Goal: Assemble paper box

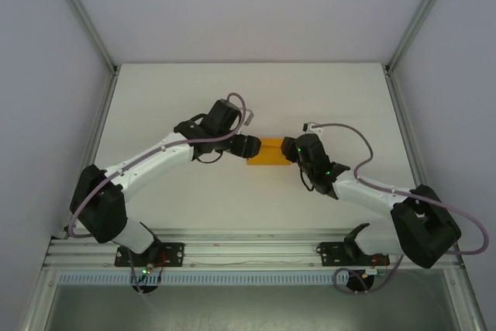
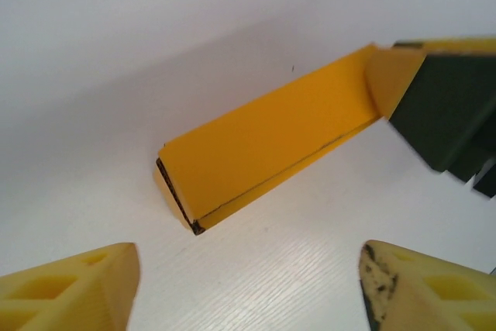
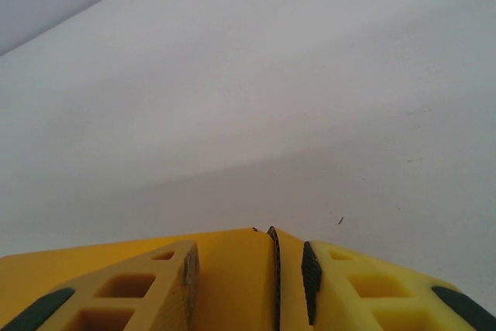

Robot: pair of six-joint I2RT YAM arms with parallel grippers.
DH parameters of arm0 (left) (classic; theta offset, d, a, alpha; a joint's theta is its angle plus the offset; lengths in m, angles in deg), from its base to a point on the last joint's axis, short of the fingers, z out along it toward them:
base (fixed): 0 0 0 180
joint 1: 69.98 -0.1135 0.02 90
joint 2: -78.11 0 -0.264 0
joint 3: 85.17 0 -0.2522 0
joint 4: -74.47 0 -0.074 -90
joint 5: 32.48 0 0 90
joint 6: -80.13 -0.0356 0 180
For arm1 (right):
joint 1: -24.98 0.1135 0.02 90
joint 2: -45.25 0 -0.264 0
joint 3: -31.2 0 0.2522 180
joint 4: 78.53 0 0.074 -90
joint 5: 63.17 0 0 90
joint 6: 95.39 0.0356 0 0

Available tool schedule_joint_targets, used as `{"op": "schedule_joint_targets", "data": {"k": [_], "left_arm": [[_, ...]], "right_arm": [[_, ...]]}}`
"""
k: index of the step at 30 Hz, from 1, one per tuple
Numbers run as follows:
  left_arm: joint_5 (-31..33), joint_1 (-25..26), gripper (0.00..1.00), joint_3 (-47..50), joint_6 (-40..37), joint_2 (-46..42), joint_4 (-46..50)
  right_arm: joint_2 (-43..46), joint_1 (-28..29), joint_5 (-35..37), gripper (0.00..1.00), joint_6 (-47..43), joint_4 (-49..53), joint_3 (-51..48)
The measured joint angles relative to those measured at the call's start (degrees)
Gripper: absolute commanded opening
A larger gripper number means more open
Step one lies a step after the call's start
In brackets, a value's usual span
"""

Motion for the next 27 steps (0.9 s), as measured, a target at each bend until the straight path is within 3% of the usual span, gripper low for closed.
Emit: {"op": "schedule_joint_targets", "data": {"k": [10, 19, 27], "left_arm": [[-3.85, -7.37, 0.69, -1.62, 3.06, 7.67, -0.13], [-9.75, -9.03, 0.59, 3.37, 4.94, 8.39, -6.54], [-16.22, -10.25, 0.39, 7.02, 7.74, 9.25, -14.01]], "right_arm": [[-1.97, 0.0, 0.37, 0.38, 0.68, -3.58, -0.44], [-1.99, 0.0, 0.39, 0.37, 1.44, -3.69, -0.7], [-1.92, -1.44, -1.81, 0.32, 2.54, -7.43, -2.82]]}}
